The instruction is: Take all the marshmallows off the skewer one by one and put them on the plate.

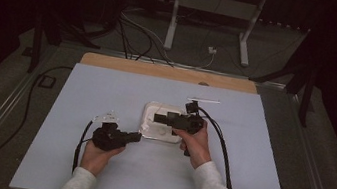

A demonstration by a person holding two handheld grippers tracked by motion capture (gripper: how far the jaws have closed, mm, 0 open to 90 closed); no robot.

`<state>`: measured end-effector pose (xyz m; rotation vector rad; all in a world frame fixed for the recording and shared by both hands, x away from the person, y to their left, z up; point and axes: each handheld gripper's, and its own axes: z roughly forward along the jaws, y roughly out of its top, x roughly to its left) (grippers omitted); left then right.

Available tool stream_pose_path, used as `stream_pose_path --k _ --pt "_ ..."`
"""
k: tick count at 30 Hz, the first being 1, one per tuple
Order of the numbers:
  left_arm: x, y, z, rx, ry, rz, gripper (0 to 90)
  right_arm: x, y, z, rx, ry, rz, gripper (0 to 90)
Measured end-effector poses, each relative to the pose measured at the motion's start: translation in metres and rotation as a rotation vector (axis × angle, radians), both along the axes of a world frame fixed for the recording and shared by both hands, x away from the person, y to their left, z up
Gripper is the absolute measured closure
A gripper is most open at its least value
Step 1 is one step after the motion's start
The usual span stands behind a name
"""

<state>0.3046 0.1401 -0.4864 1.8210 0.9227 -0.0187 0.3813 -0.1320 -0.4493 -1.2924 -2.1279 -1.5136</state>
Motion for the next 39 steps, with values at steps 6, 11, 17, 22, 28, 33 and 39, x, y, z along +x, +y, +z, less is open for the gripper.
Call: stream_pose_path --k 6,11,17,22,28,33,39 --pt "0.0 -0.002 0.001 -0.002 -0.005 -0.004 90.0 -0.001 0.007 0.0 -0.01 0.005 0.021 16.2" --pt "-0.001 -0.003 0.001 -0.003 -0.008 -0.004 90.0 -0.001 0.014 -0.001 -0.008 0.022 0.039 17.0" --pt "-0.001 -0.005 0.002 -0.002 -0.011 -0.007 90.0 -0.002 0.021 -0.003 -0.008 0.036 0.057 20.4" --pt "-0.001 -0.005 0.002 -0.001 -0.011 -0.008 90.0 -0.002 0.023 -0.004 0.0 0.053 0.062 27.6" --pt "-0.001 -0.006 0.002 -0.001 -0.012 -0.005 90.0 -0.001 0.023 -0.004 0.017 0.069 0.066 37.8" --pt "-0.001 -0.006 0.002 -0.003 -0.013 -0.001 90.0 -0.001 0.025 -0.006 0.012 0.09 0.078 46.4" --pt "-0.001 -0.006 0.001 0.006 -0.009 0.005 90.0 -0.002 0.025 -0.006 0.019 0.092 0.069 64.7"
